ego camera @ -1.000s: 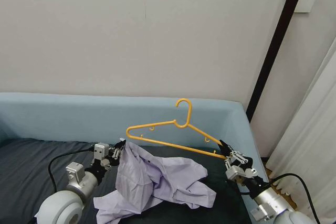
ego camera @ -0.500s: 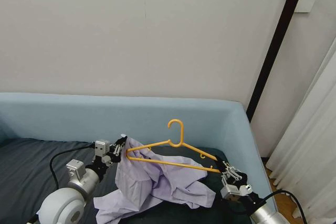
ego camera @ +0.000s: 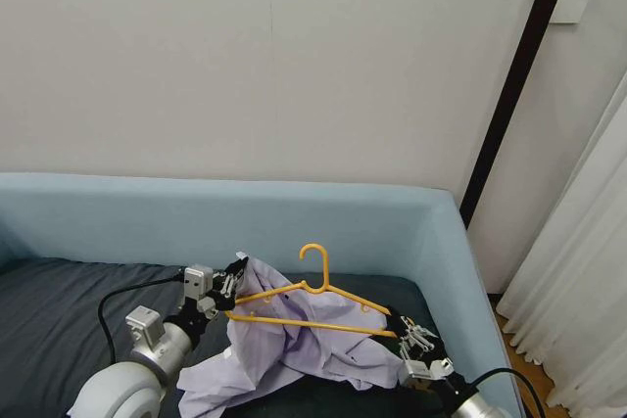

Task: Pick up the clothes from the sofa and hang them on the clothes hanger.

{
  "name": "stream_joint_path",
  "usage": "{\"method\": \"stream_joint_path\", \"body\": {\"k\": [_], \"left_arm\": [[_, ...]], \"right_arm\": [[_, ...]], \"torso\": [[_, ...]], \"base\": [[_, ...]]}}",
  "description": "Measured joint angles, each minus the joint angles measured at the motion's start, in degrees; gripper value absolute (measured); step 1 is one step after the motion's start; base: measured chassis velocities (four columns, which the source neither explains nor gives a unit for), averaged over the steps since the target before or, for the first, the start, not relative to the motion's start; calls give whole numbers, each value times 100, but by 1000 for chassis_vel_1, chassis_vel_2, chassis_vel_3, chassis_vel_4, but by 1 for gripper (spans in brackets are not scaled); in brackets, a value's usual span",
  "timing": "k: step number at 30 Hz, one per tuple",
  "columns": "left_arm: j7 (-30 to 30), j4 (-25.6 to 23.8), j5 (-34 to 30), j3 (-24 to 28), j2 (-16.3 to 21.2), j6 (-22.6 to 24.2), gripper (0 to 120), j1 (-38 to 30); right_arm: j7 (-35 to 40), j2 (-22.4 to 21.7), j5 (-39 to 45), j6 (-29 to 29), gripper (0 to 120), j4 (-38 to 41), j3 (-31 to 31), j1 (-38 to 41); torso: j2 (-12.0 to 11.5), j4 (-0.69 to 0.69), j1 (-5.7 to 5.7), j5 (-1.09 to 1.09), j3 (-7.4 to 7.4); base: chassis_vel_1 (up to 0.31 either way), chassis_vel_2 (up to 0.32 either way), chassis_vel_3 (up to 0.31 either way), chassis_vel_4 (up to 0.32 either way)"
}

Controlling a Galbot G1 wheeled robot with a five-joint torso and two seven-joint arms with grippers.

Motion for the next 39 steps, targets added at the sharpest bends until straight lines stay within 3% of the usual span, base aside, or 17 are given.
{"method": "stream_joint_path", "body": {"k": [14, 25, 39], "left_arm": [[-80, 505, 172, -43, -121, -28, 0, -197], [-41, 738, 593, -74, -131, -202, 0, -246], [-6, 586, 616, 97, -181, -235, 0, -240]], "right_arm": [[-7, -640, 113, -176, 5, 344, 186, -289], [-10, -637, -190, -376, 5, 28, 239, -126], [-34, -547, 44, -428, 5, -344, 197, 99]], "torso": [[0, 1, 0, -1, 0], [0, -1, 0, -1, 0], [0, -1, 0, -1, 0]], "base": [[0, 0, 0, 0], [0, 0, 0, 0], [0, 0, 0, 0]]}}
